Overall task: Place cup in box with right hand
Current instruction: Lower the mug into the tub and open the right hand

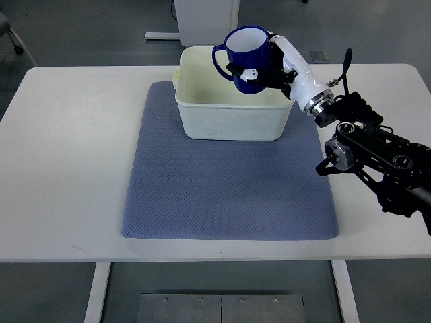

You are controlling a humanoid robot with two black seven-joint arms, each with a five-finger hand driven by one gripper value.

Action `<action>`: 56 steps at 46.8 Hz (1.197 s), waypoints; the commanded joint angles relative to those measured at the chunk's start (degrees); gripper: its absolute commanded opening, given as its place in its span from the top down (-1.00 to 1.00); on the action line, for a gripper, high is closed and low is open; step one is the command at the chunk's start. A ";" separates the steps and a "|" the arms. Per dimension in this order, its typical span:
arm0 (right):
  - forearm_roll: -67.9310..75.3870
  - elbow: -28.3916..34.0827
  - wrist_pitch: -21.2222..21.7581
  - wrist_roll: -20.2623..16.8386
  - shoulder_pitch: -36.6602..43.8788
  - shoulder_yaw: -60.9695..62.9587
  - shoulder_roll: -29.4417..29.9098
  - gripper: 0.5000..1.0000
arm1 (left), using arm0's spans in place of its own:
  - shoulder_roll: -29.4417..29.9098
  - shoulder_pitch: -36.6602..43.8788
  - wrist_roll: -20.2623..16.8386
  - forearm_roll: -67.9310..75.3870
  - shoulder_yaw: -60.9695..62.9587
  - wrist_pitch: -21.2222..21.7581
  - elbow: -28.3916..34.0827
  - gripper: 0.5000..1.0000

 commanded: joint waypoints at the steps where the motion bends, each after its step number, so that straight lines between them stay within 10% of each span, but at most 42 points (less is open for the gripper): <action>1: 0.02 -2.34 -0.85 -0.15 0.71 -0.14 2.34 1.00 | 0.00 -0.01 -0.02 0.00 0.12 0.00 0.00 -1.00; 37: 0.29 -14.74 -4.81 -1.12 1.68 0.30 10.26 1.00 | 0.00 -0.01 -0.02 0.00 0.12 0.00 0.00 -1.00; 56: 0.73 -14.65 -5.08 -0.77 1.68 0.56 10.26 -0.92 | 0.00 -0.01 -0.02 0.00 -0.06 0.00 0.00 -1.00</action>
